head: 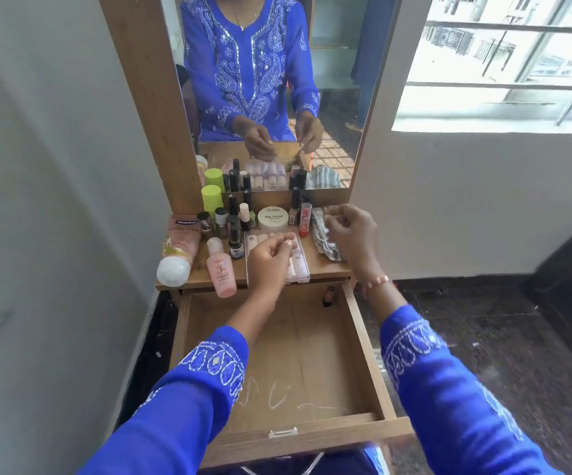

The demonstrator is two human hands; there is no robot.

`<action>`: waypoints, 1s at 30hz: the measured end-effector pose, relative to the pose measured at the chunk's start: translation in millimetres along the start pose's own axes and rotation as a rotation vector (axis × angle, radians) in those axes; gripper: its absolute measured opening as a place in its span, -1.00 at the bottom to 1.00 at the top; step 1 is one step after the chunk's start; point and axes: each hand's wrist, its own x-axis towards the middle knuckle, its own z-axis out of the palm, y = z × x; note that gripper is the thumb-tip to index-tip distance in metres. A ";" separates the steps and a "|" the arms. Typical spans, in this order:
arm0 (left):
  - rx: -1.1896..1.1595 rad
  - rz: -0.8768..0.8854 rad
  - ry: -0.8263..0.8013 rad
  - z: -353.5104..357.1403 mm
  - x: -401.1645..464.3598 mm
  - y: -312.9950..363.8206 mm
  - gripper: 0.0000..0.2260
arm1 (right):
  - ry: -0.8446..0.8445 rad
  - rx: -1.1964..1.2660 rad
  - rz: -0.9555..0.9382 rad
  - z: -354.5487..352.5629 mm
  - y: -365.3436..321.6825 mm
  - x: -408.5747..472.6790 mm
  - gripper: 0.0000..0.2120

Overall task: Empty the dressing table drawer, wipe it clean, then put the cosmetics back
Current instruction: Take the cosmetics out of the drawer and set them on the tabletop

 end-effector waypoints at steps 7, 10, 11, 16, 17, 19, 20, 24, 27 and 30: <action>-0.143 -0.112 0.024 -16.3 -51.4 -30.2 -0.83 | -0.107 -0.250 0.060 10.0 57.0 -73.5 -0.88; -0.145 -0.178 0.028 -22.4 -66.0 -46.1 -0.84 | -0.284 -0.501 0.010 16.9 71.4 -83.3 -0.89; -0.145 -0.197 0.028 -24.1 -69.5 -50.4 -0.84 | -0.338 -0.601 -0.020 18.2 71.8 -84.4 -0.89; -0.146 -0.244 0.018 -30.3 -81.5 -59.8 -0.80 | -0.438 -0.927 -0.189 23.0 61.9 -79.6 -0.72; -0.146 -0.251 0.016 -31.7 -83.0 -60.4 -0.80 | -0.402 -0.962 -0.248 25.4 61.3 -79.0 -0.69; -0.144 -0.262 0.017 -34.4 -84.6 -61.7 -0.81 | -0.412 -1.046 -0.216 29.1 66.0 -76.2 -0.65; -0.143 -0.266 0.019 -35.8 -85.2 -61.9 -0.81 | -0.414 -1.067 -0.217 30.5 72.8 -74.8 -0.65; -0.134 -0.288 0.016 -39.6 -85.8 -63.4 -0.79 | -0.406 -1.081 -0.214 31.3 76.4 -73.8 -0.67; -0.128 -0.315 0.006 -39.5 -87.9 -63.5 -0.78 | -0.400 -1.056 -0.231 27.9 68.0 -79.8 -0.70; -0.131 -0.343 -0.007 -38.9 -91.5 -64.2 -0.78 | -0.417 -0.984 -0.211 26.5 72.4 -78.6 -0.70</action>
